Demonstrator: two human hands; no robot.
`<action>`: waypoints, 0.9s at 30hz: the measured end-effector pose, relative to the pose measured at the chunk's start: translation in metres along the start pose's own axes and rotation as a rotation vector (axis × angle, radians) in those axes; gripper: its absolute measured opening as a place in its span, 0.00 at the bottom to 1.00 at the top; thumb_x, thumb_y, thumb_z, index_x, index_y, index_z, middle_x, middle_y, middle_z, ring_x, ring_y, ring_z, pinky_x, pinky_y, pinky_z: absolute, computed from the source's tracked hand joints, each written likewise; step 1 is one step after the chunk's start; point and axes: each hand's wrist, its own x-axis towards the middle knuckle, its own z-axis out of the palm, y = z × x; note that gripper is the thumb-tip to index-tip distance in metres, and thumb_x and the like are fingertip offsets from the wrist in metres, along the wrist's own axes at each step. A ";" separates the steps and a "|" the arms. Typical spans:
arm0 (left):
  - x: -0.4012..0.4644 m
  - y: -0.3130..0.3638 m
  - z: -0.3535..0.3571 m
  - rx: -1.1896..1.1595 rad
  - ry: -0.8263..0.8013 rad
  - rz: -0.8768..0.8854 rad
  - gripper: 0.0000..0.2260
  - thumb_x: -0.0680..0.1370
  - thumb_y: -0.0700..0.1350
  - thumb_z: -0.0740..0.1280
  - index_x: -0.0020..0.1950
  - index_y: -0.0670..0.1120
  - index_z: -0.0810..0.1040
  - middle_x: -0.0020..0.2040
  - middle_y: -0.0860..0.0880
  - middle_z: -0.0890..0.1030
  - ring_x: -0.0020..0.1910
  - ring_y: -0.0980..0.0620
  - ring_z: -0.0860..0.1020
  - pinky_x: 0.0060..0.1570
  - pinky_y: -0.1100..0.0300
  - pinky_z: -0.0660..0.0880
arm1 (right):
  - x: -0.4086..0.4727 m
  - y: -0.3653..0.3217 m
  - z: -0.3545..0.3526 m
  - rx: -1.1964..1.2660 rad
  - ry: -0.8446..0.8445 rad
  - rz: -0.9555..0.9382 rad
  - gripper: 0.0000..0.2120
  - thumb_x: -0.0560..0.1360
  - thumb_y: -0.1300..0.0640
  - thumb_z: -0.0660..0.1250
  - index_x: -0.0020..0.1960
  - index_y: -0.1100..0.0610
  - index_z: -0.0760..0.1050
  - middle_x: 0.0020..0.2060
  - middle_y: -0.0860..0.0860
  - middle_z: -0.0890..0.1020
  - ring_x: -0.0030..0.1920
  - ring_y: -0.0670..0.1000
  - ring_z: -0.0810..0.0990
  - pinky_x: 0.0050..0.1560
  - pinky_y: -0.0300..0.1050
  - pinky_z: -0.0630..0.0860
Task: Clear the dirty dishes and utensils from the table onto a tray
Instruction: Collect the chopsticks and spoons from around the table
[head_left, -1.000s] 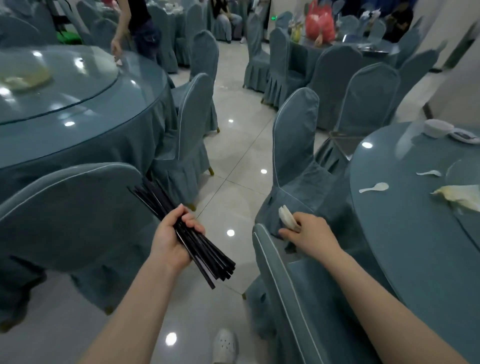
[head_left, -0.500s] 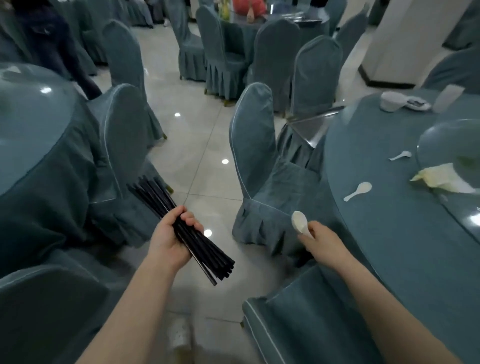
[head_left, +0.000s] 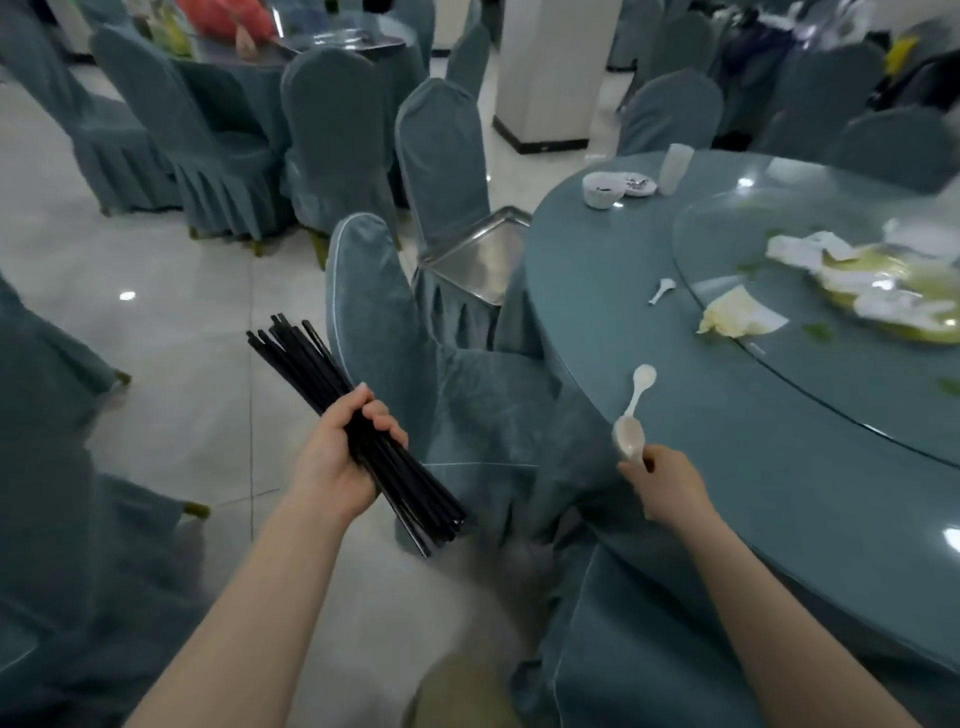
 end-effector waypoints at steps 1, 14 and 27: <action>0.012 0.004 0.005 0.010 -0.019 -0.021 0.09 0.79 0.44 0.61 0.38 0.47 0.71 0.27 0.54 0.71 0.24 0.58 0.71 0.29 0.68 0.72 | 0.005 0.001 -0.001 0.016 0.011 0.030 0.15 0.77 0.54 0.64 0.33 0.55 0.68 0.29 0.51 0.74 0.31 0.52 0.71 0.32 0.44 0.65; 0.197 0.025 0.085 0.136 -0.048 -0.128 0.08 0.78 0.44 0.62 0.39 0.47 0.71 0.29 0.54 0.71 0.25 0.58 0.71 0.30 0.66 0.74 | 0.178 0.004 0.000 0.099 0.140 0.447 0.12 0.77 0.55 0.64 0.42 0.63 0.76 0.32 0.54 0.75 0.32 0.53 0.73 0.27 0.43 0.63; 0.306 0.014 0.119 0.135 -0.015 -0.292 0.04 0.72 0.44 0.66 0.38 0.46 0.73 0.29 0.54 0.72 0.25 0.58 0.73 0.29 0.63 0.75 | 0.220 -0.005 0.012 -0.033 0.241 0.534 0.11 0.76 0.51 0.66 0.46 0.60 0.75 0.39 0.55 0.80 0.35 0.54 0.76 0.30 0.44 0.67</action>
